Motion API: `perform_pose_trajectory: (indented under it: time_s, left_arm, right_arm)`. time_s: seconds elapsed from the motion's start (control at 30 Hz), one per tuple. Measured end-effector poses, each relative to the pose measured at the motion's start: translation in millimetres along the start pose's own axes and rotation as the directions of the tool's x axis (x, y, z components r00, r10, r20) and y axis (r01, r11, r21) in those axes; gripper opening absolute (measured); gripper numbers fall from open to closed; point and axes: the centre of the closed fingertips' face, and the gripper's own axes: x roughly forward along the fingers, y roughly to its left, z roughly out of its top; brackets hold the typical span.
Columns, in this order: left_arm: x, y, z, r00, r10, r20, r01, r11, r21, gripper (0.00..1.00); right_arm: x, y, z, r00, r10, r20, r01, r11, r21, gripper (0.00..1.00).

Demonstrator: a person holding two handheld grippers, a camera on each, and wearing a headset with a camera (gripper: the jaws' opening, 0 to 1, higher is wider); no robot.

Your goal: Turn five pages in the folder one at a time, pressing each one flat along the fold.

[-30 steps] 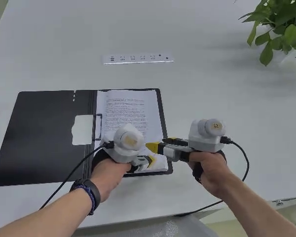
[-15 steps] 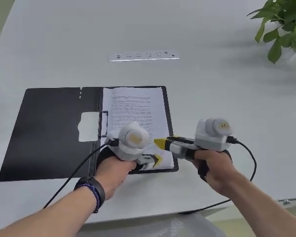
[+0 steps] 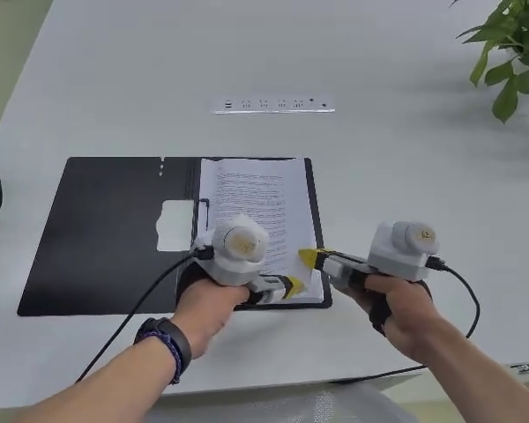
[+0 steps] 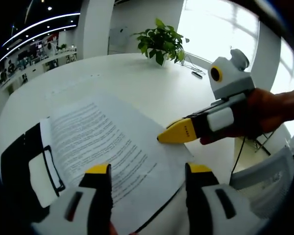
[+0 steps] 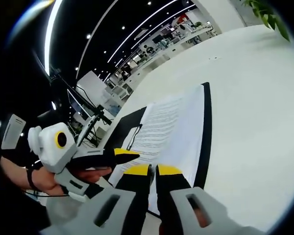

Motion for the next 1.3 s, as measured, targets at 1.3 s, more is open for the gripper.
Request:
perform_pose_trajectory:
  time_s: [1.3]
  left_arm:
    - [-163.8,112.2,-48.8,0.9602,0.264,0.092,-0.255,0.962,-0.100,0.67]
  right_arm:
    - [43.8,93.3,6.5,0.9936,0.106,0.039,-0.106,0.994,-0.012,0.00]
